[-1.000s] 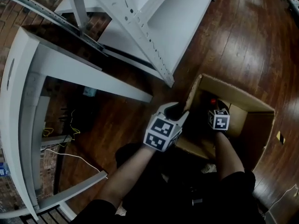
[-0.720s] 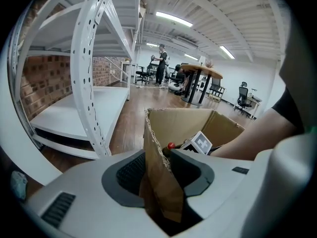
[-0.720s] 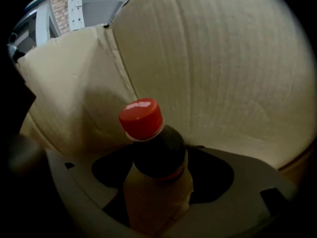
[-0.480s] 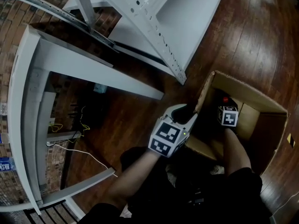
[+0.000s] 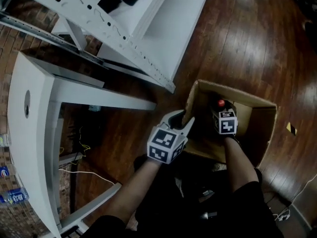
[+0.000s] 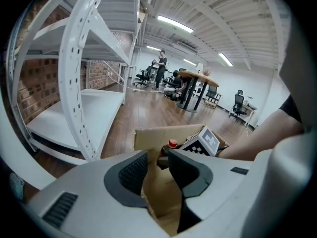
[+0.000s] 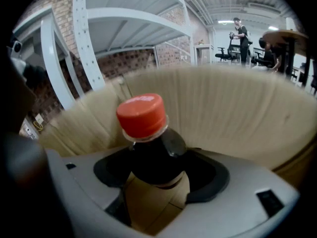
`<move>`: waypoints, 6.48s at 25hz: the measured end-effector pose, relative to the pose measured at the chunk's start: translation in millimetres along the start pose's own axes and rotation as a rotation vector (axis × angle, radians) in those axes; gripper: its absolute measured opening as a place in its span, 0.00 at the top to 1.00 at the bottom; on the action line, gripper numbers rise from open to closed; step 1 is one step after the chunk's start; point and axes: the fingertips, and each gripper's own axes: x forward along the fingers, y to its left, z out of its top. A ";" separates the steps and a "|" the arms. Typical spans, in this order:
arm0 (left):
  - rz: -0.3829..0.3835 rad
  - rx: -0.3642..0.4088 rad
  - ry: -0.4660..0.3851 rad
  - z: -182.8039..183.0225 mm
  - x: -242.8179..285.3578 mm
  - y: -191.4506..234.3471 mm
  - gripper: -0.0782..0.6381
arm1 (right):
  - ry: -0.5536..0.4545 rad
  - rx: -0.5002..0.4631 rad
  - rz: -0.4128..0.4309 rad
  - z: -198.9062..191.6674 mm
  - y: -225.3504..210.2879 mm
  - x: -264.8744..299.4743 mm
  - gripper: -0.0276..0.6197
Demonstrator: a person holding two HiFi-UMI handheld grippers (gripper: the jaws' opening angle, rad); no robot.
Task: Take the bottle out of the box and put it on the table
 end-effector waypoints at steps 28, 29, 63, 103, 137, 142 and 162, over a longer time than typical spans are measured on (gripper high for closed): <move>-0.165 0.091 -0.347 481.6 -342.3 -178.9 0.70 | -0.345 -0.045 -0.008 322.7 97.9 -670.4 0.46; -0.161 0.089 -0.356 483.2 -348.0 -177.8 0.70 | -0.350 -0.059 -0.004 327.6 102.9 -677.0 0.46; 0.615 -0.116 -0.484 341.1 -705.9 52.9 0.70 | -0.296 -0.741 0.668 379.7 566.7 -591.9 0.46; 1.146 -0.586 -0.415 166.3 -849.9 206.8 0.70 | 0.126 -1.239 1.093 299.4 855.0 -403.4 0.46; 1.339 -0.475 -0.588 198.5 -887.3 202.2 0.84 | -0.118 -1.090 1.130 336.9 858.8 -428.6 0.42; 1.351 -0.443 -0.664 206.8 -917.0 171.1 0.89 | -0.233 -0.954 1.098 369.6 839.5 -468.9 0.75; 1.394 -0.247 -0.820 204.5 -994.2 -35.1 0.89 | -0.506 -0.623 1.156 408.1 745.5 -660.8 0.96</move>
